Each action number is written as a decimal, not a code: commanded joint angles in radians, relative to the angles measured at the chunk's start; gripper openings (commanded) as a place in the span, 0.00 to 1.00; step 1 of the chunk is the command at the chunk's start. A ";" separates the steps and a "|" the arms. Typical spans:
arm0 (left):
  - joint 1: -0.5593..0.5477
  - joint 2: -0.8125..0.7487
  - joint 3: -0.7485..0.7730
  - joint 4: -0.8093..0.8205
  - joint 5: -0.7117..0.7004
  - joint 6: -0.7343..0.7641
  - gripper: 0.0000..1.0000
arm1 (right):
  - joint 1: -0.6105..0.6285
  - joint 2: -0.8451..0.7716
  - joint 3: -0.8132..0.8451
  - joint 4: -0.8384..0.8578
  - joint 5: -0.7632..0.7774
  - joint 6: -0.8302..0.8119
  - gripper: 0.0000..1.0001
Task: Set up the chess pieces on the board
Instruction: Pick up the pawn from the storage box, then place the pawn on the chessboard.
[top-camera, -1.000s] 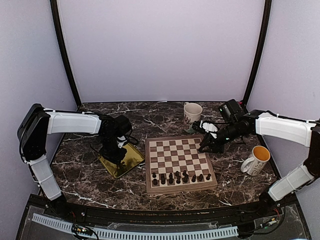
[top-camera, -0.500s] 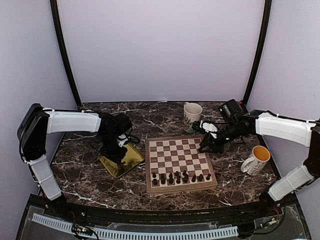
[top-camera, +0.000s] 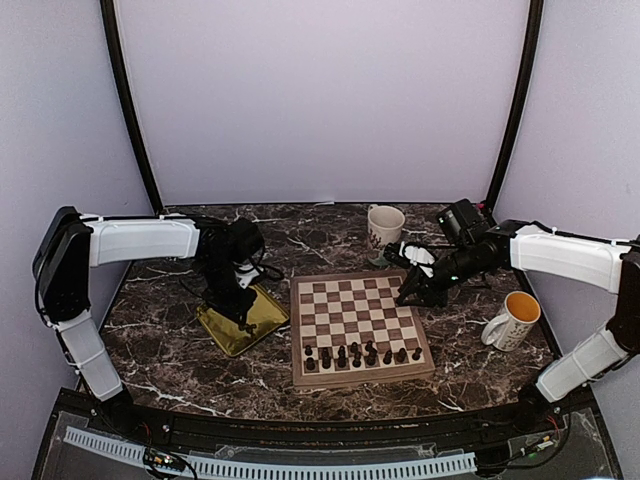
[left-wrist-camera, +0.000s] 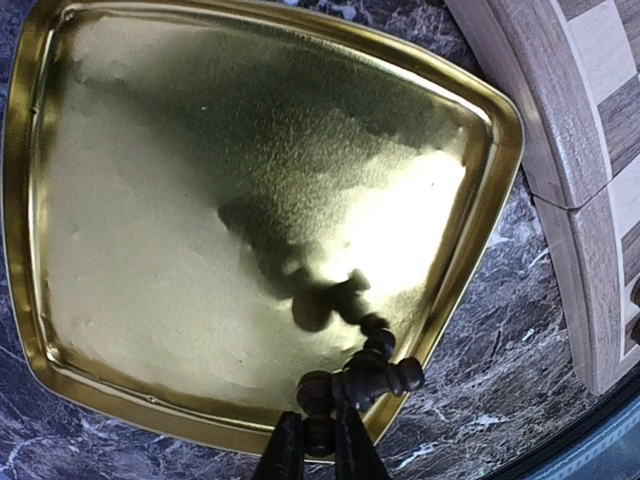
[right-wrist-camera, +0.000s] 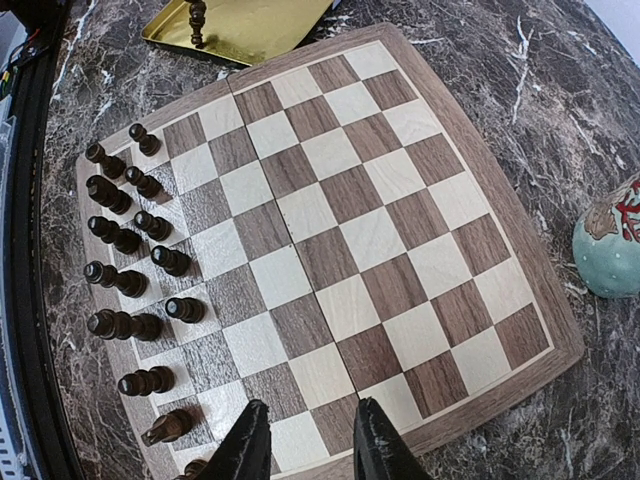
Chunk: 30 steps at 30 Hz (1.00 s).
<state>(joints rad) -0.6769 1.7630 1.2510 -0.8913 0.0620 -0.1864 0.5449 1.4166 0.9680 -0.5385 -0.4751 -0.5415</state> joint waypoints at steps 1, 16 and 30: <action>-0.001 -0.064 0.047 -0.054 -0.022 0.009 0.00 | -0.005 0.001 -0.009 0.008 -0.017 -0.006 0.29; -0.002 -0.089 0.124 -0.035 0.042 0.002 0.00 | -0.005 -0.004 -0.009 0.008 -0.016 -0.005 0.30; -0.110 0.109 0.429 0.006 0.142 0.059 0.02 | -0.028 -0.014 -0.005 0.008 -0.014 0.004 0.30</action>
<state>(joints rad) -0.7437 1.8130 1.6115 -0.8818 0.1829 -0.1669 0.5339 1.4166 0.9676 -0.5392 -0.4751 -0.5411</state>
